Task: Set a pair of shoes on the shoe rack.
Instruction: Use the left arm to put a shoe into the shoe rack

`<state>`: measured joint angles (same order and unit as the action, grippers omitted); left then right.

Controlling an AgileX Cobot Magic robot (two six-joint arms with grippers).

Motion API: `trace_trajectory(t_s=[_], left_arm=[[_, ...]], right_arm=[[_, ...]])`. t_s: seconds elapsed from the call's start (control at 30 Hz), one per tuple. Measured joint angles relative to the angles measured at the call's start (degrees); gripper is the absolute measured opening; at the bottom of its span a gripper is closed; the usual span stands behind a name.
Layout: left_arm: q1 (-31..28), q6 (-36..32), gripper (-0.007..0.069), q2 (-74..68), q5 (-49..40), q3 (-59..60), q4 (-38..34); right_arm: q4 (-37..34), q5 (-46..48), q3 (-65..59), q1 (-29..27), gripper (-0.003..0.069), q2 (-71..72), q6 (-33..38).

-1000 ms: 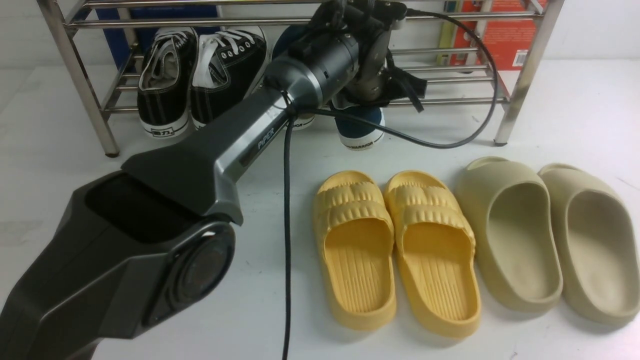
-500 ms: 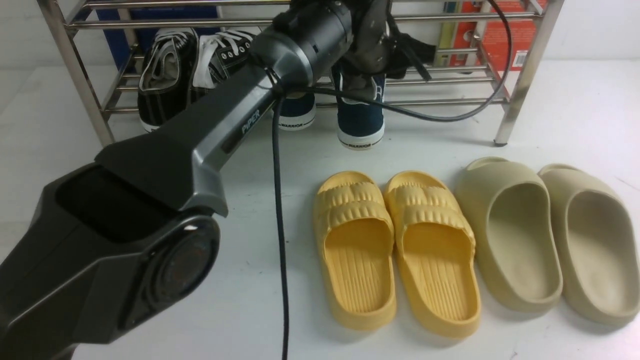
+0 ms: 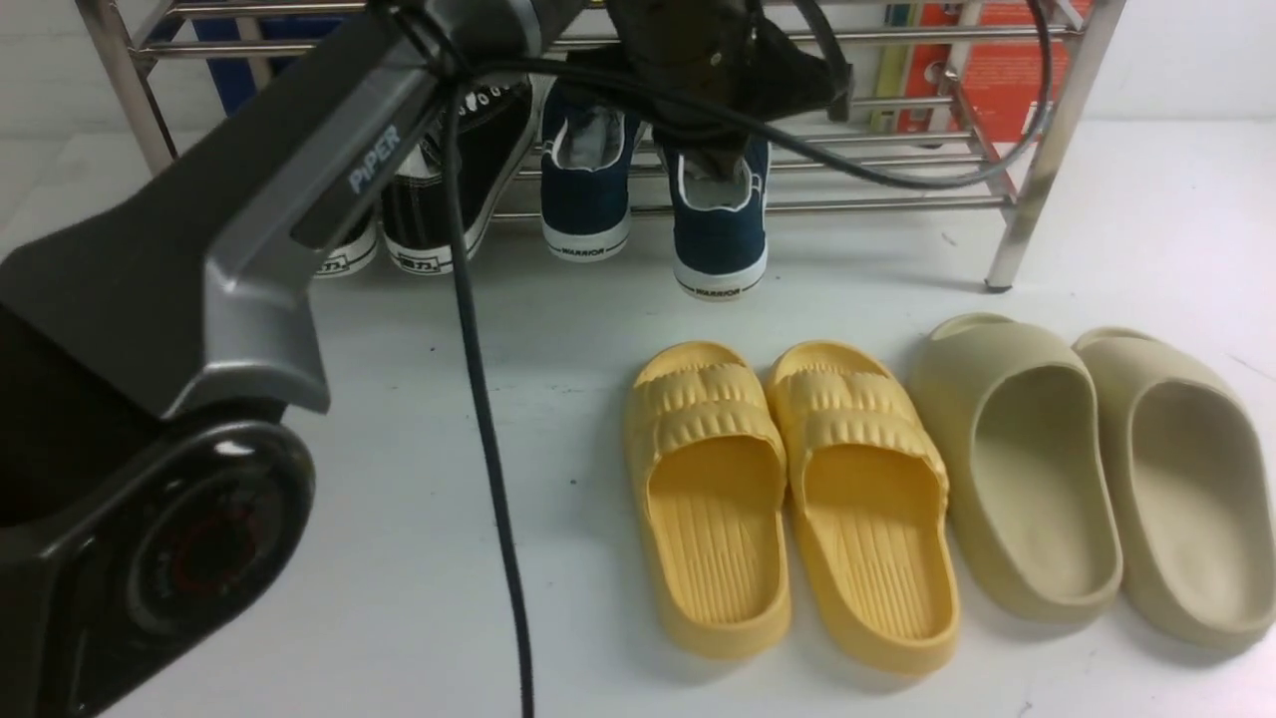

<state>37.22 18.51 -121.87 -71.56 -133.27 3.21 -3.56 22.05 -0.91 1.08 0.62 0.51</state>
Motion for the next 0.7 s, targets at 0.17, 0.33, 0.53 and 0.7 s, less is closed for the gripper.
trace_trajectory(t_s=[0.17, 0.33, 0.53, 0.7], left_arm=[[6.1, 1.5, -0.0013, 1.9, 0.1, 9.2, 2.2], [6.5, 5.6, -0.0013, 1.8, 3.8, 17.9, 4.7], [3.0, 8.1, -0.0013, 1.6, 11.7, 22.6, 5.4], [1.5, 8.5, -0.0013, -0.5, 19.5, 23.0, 5.9]], right_arm=[[0.0, 0.0, 0.0, 0.0, 0.0239, 0.0, 0.0], [0.0, 0.0, 0.0, 0.0, 0.0239, 0.0, 0.0], [0.0, 0.0, 0.0, 0.0, 0.0239, 0.0, 0.0], [0.0, 0.0, 0.0, 0.0, 0.0239, 0.0, 0.0]])
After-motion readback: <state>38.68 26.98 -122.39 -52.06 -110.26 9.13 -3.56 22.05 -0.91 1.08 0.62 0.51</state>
